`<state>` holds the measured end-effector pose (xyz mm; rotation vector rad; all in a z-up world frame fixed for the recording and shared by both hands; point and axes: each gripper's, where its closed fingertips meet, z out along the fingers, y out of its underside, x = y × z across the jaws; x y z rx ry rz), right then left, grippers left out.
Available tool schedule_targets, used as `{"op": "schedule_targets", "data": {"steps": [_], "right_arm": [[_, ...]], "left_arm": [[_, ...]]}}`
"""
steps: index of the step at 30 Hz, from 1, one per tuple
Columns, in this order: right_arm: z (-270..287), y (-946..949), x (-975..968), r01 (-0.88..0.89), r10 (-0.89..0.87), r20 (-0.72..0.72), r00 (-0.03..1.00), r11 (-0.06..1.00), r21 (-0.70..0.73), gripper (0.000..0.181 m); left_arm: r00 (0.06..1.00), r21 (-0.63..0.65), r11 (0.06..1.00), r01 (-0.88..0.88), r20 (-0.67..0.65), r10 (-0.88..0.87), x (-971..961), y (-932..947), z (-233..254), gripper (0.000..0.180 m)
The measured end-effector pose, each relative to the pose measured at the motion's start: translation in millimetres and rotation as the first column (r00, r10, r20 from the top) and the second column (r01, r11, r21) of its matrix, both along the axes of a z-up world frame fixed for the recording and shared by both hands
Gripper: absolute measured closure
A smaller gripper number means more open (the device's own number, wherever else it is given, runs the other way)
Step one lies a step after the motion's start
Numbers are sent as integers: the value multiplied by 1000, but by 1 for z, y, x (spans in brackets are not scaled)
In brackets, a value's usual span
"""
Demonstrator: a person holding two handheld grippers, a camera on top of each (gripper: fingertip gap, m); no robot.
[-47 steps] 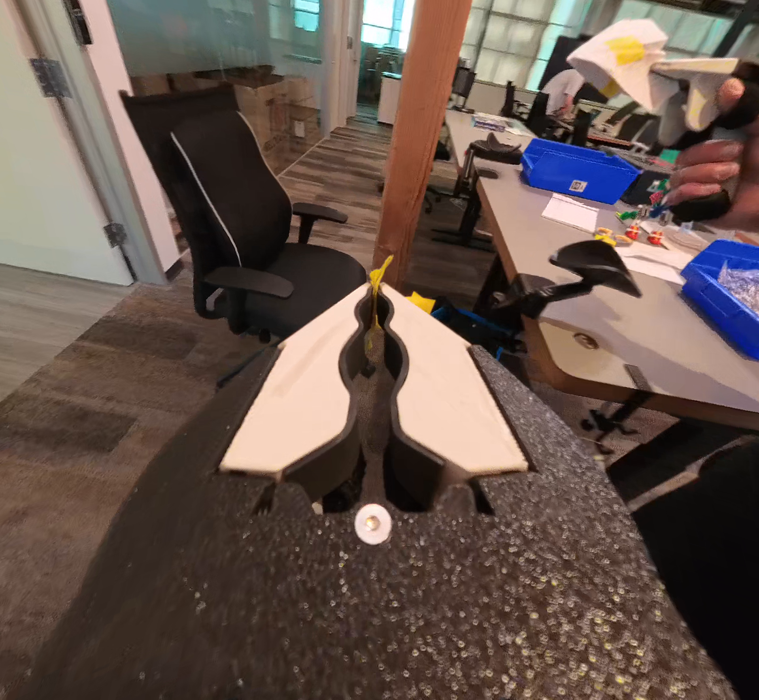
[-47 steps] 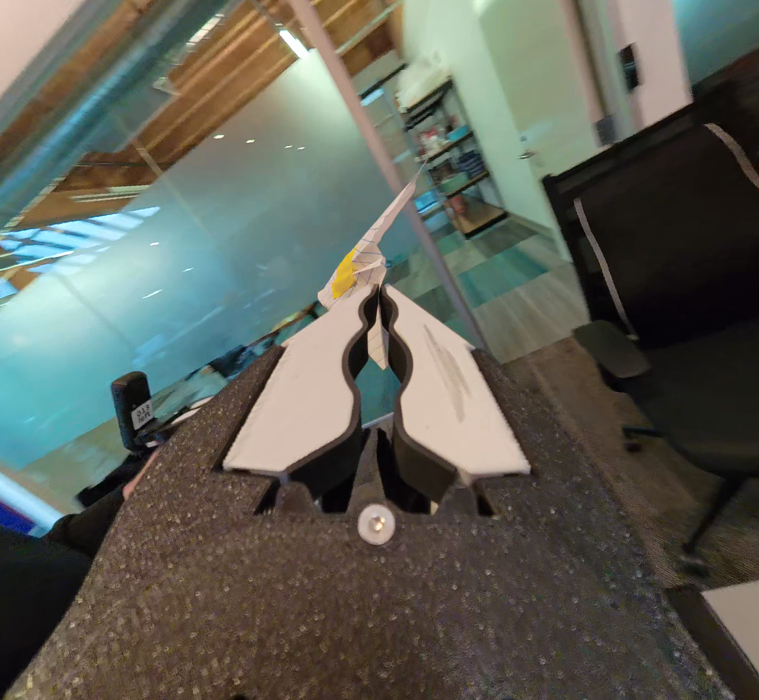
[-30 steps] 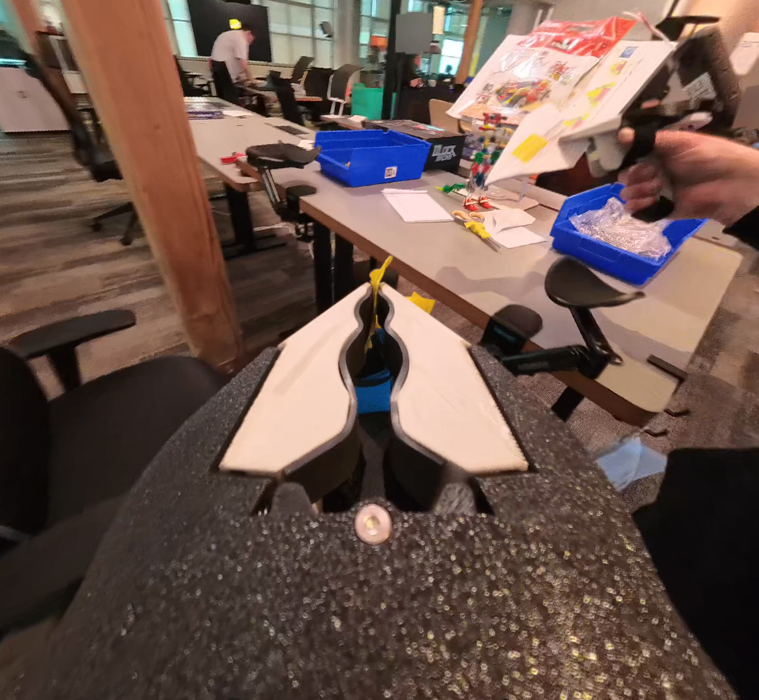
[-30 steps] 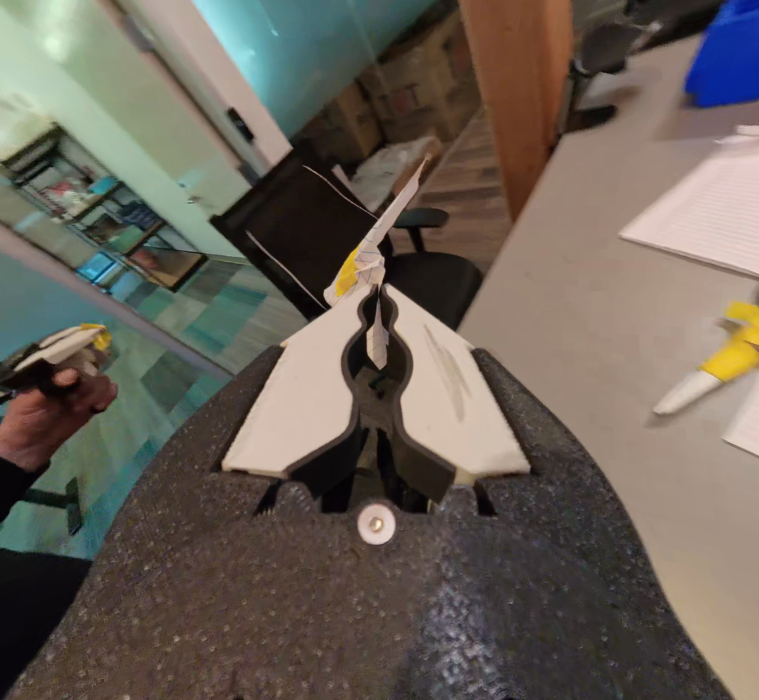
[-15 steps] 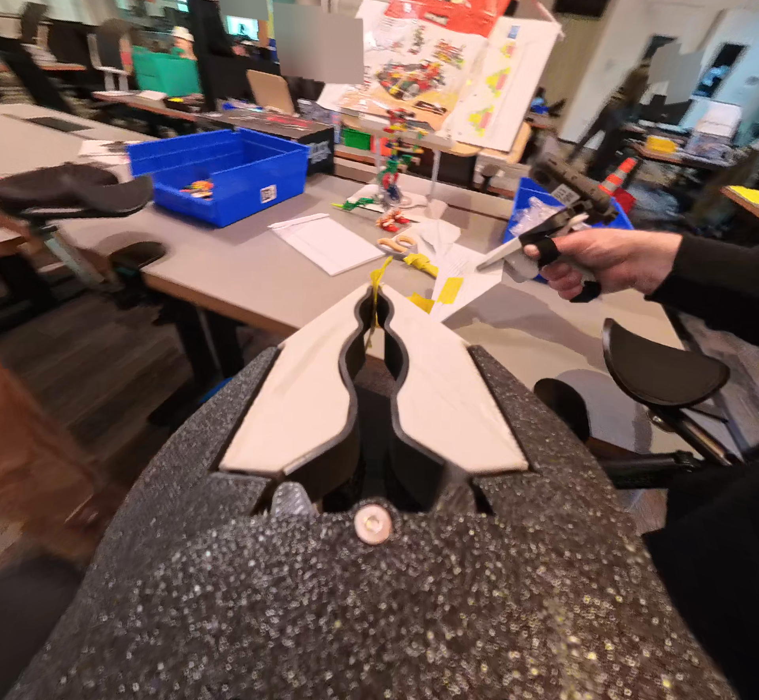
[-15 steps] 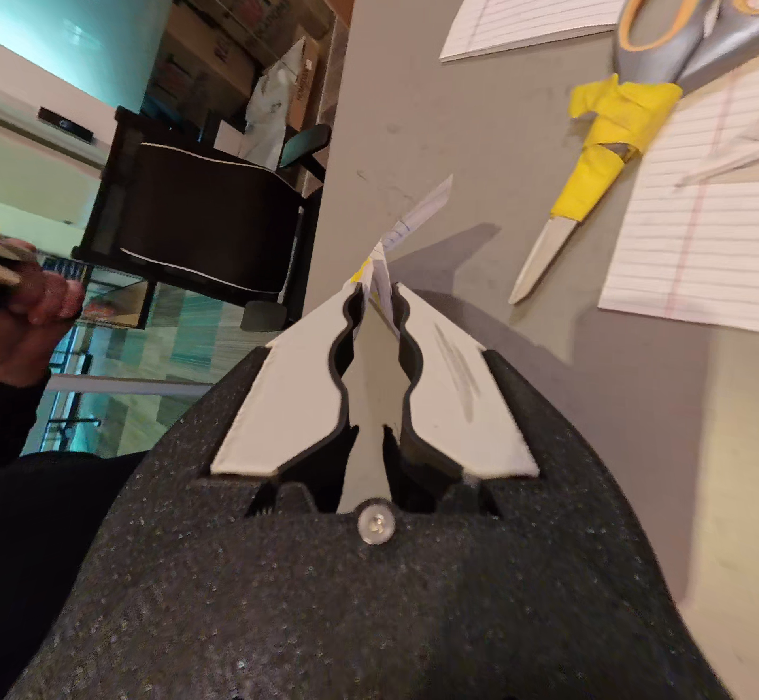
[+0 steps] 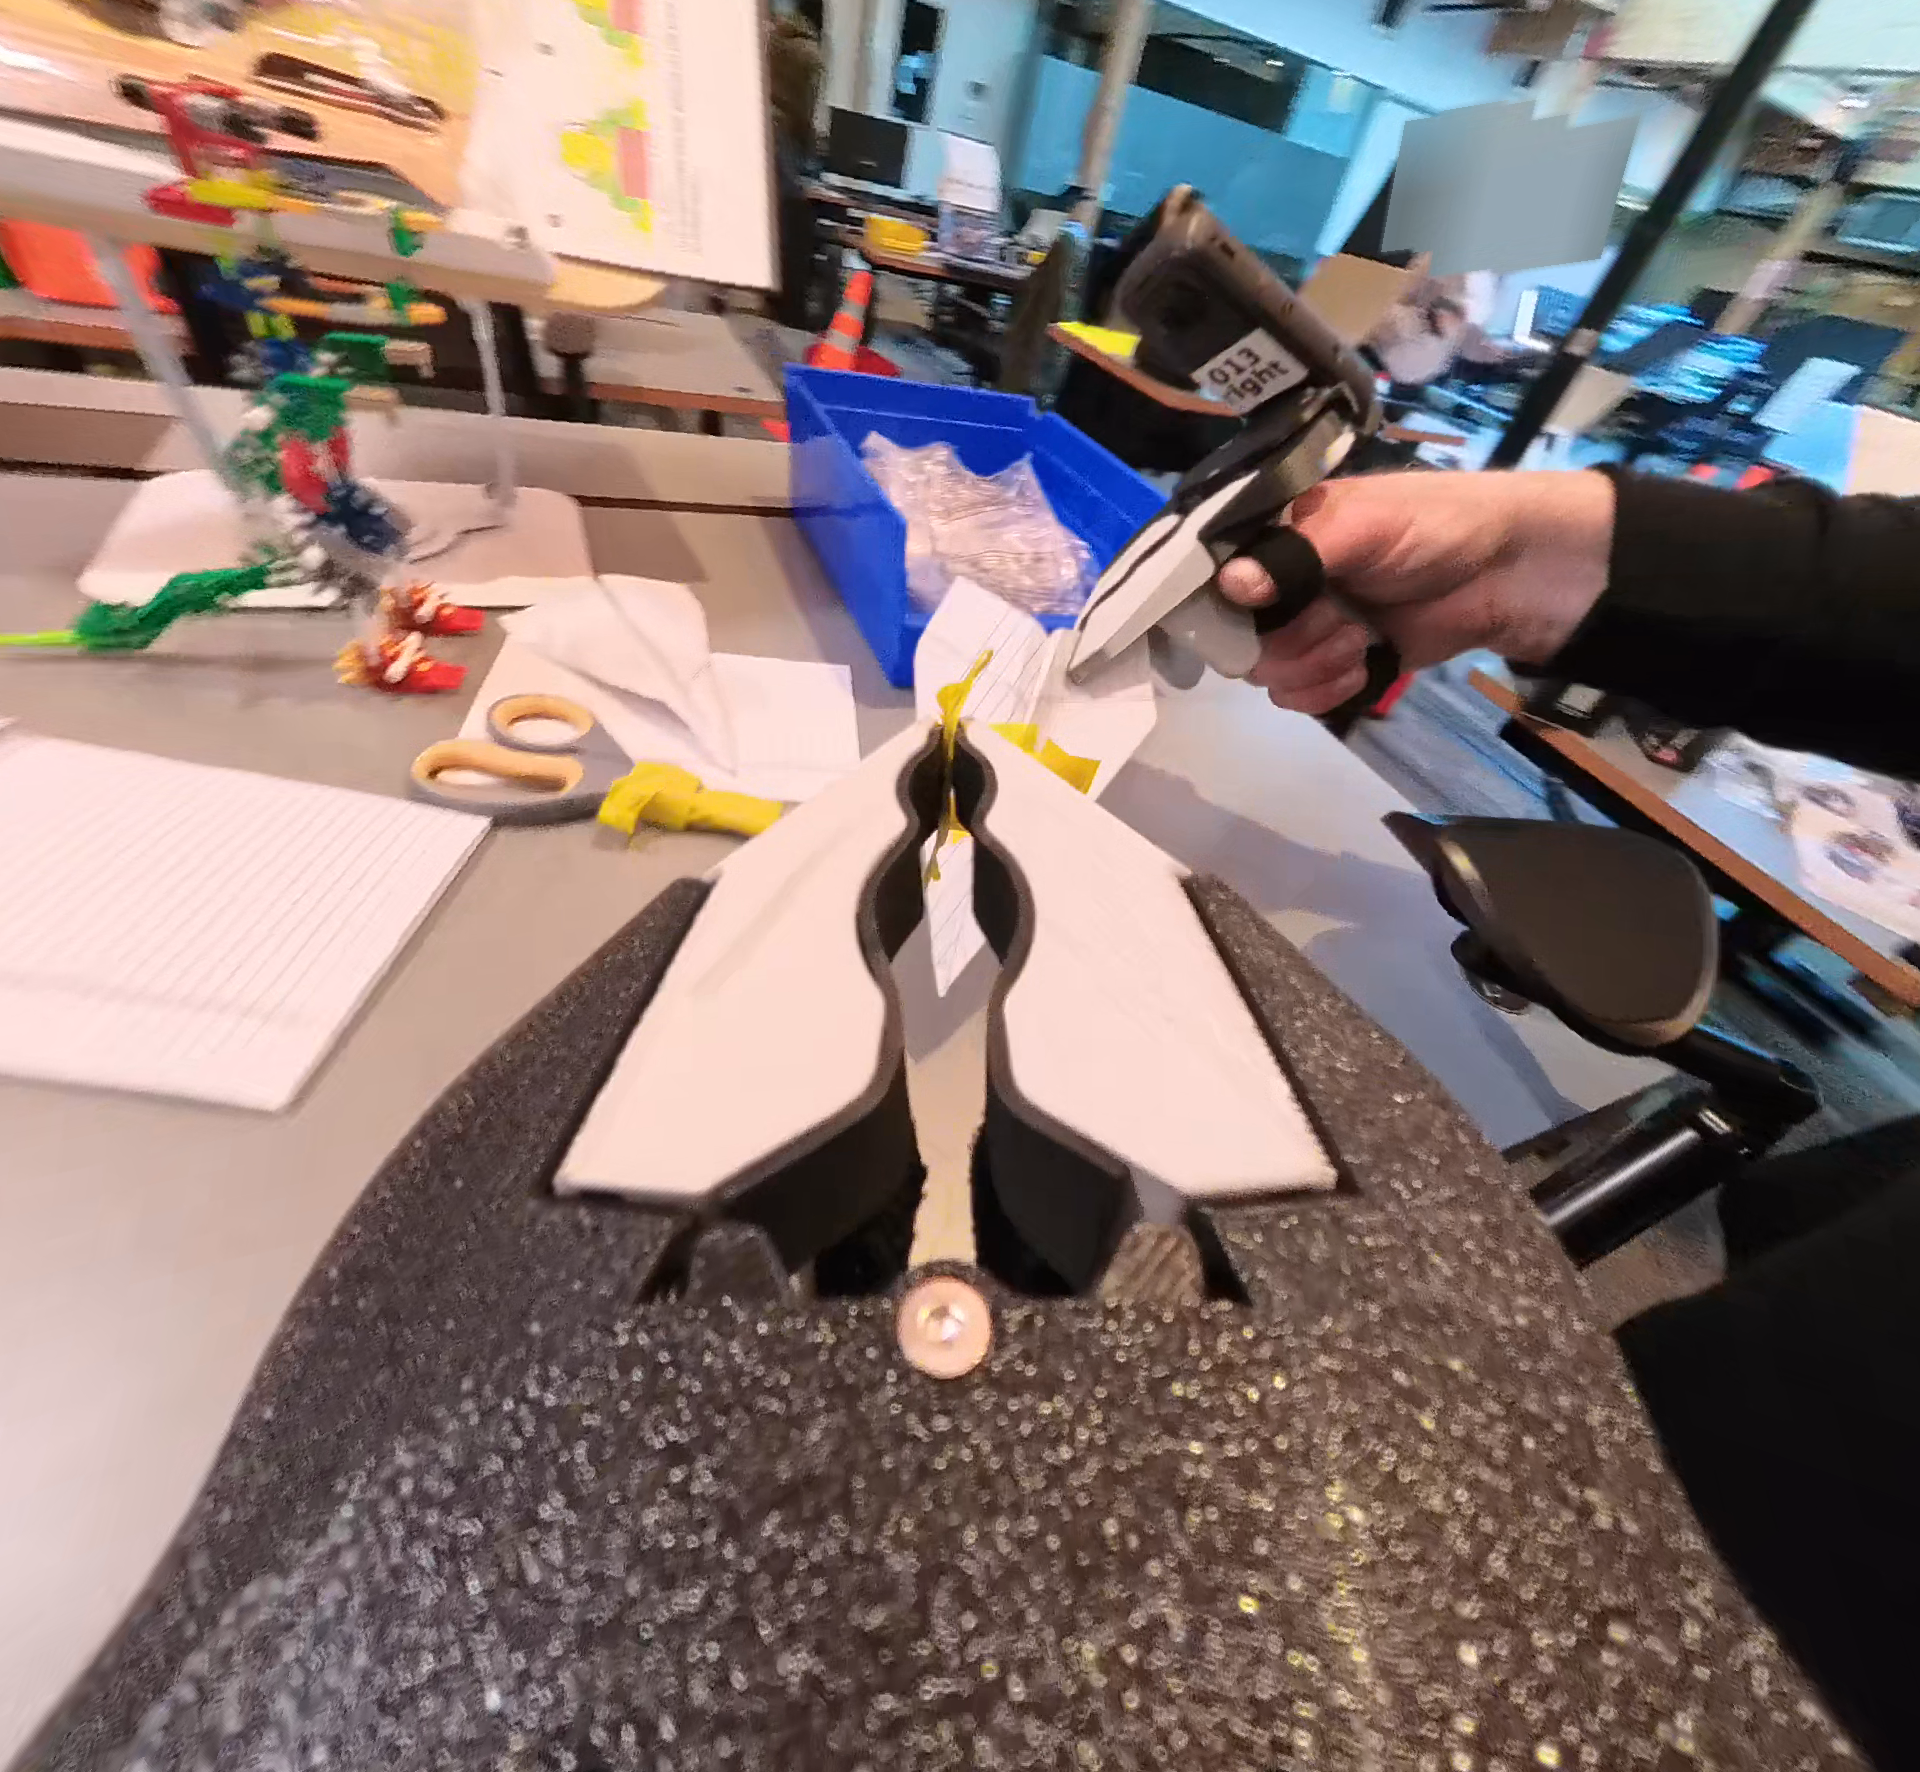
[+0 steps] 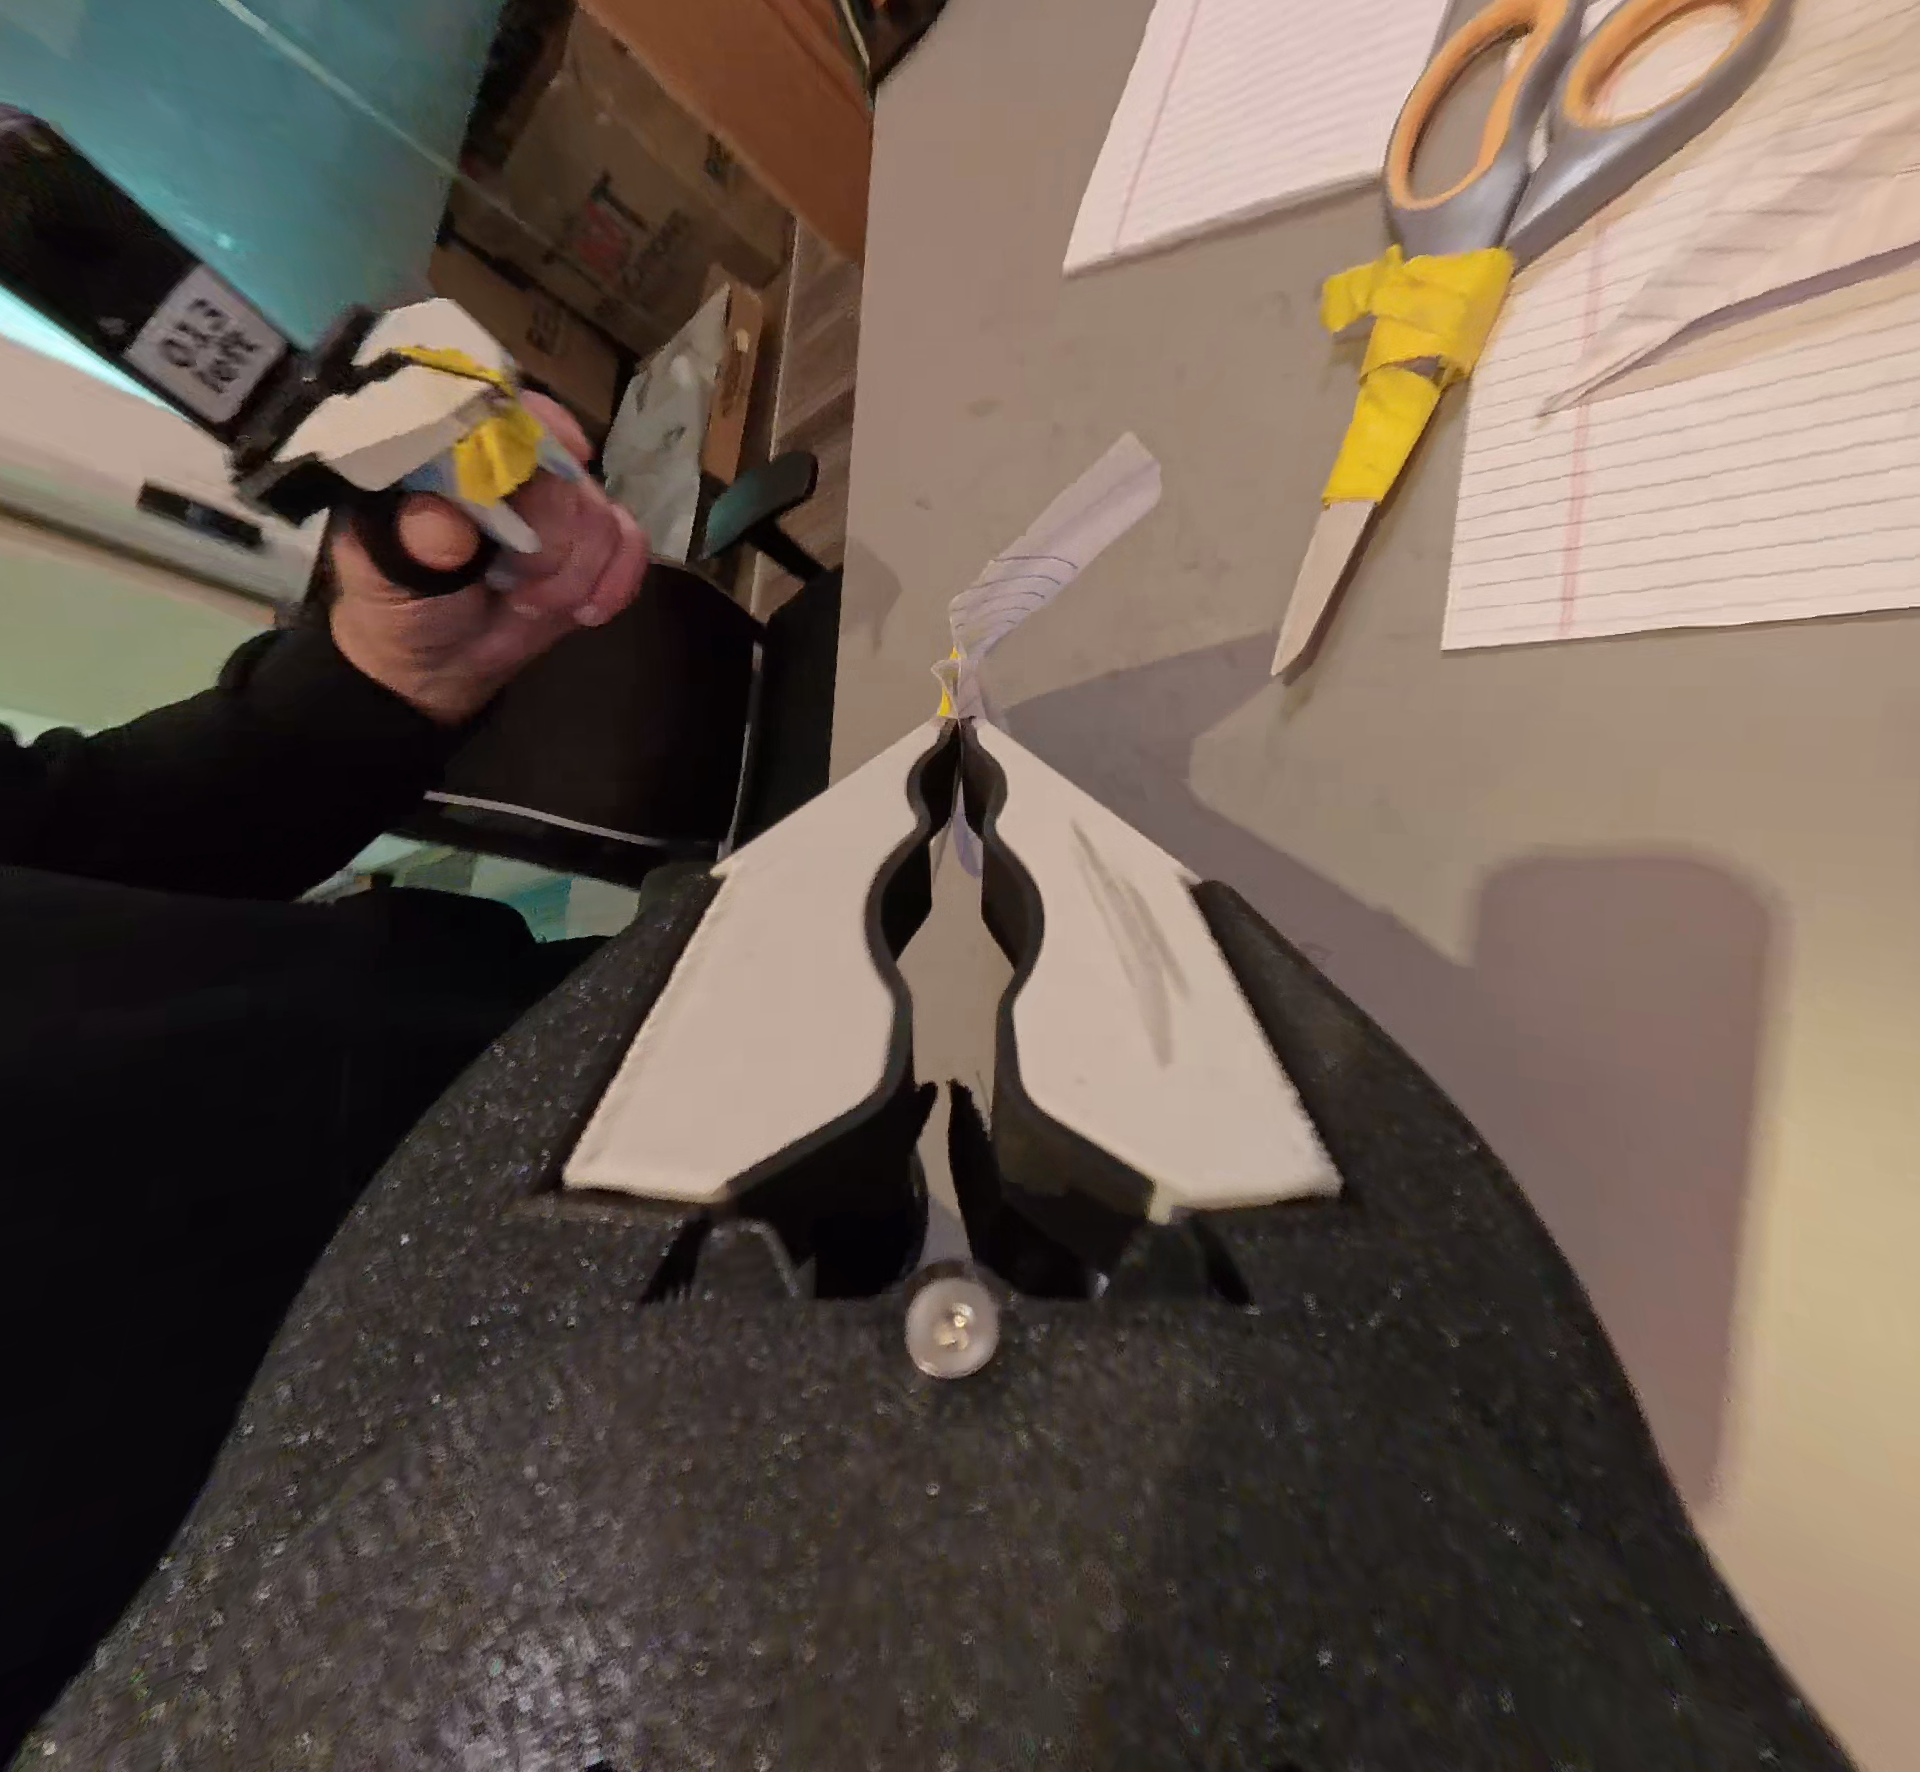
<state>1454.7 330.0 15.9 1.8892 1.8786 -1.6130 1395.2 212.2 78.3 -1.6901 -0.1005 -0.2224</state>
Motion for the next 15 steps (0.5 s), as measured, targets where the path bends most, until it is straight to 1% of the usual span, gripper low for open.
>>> {"op": "schedule_targets", "data": {"steps": [4, 7, 11, 14, 15], "right_arm": [[37, 10, 13, 151, -151, -70, 986, 989, -3, 181], [64, 15, 32, 274, -268, -133, 954, 961, 30, 181], [106, 24, 70, 445, -434, -240, 868, 895, -7, 181], [140, 33, 110, 553, -537, -322, 780, 832, -48, 181], [151, 37, 124, 583, -566, -347, 747, 810, -64, 181]], "left_arm": [[986, -12, 988, 152, -66, -152, -12, 26, 6, 180], [970, -27, 973, 230, -79, -232, -16, 42, 3, 180], [946, -24, 950, 310, -88, -311, -6, 68, 7, 180], [920, 35, 925, 378, -129, -371, 21, 89, 34, 176], [909, 47, 917, 396, -163, -384, 33, 97, 43, 176]]}}
